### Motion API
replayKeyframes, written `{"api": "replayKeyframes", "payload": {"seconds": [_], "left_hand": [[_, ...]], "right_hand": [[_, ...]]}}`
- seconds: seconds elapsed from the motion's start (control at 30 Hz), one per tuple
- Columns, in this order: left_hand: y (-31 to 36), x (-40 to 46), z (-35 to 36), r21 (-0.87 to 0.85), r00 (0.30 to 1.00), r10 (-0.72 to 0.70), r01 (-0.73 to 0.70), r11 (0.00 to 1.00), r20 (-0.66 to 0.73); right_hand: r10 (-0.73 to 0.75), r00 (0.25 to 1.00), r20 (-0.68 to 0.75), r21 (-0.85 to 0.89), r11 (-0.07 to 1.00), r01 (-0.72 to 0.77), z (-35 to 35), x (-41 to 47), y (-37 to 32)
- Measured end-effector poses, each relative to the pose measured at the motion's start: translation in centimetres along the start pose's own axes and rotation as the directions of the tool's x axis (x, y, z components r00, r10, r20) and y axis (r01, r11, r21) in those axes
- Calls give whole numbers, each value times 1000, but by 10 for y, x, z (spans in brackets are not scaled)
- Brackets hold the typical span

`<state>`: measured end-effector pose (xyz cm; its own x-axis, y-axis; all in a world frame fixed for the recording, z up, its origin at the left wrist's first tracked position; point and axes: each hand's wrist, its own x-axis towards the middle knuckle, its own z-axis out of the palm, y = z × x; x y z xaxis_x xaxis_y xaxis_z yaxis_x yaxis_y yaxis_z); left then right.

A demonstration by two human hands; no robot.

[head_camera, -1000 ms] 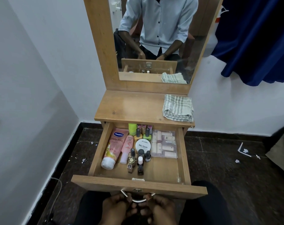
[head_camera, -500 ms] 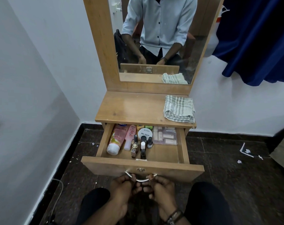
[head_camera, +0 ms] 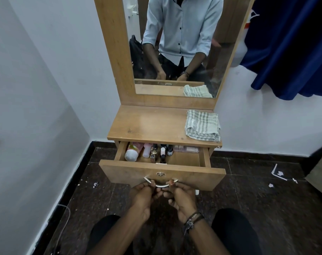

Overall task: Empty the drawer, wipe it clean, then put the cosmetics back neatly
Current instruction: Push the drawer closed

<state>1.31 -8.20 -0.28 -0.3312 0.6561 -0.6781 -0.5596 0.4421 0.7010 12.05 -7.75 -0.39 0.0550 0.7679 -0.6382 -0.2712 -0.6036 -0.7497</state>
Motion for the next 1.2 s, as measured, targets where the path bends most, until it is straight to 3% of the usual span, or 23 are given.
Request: {"api": "replayKeyframes", "payload": {"seconds": [0.4, 0.77, 1.2], "left_hand": [[16, 24, 29, -39, 998, 61, -62, 997, -30], [23, 59, 44, -30, 1000, 22, -21, 999, 23], [36, 70, 61, 9, 995, 75, -75, 997, -69]], "right_hand": [[-39, 998, -39, -15, 999, 39, 12, 29, -25], [-54, 995, -85, -17, 998, 52, 22, 56, -38], [-58, 991, -118, -41, 998, 54, 29, 84, -51]]}}
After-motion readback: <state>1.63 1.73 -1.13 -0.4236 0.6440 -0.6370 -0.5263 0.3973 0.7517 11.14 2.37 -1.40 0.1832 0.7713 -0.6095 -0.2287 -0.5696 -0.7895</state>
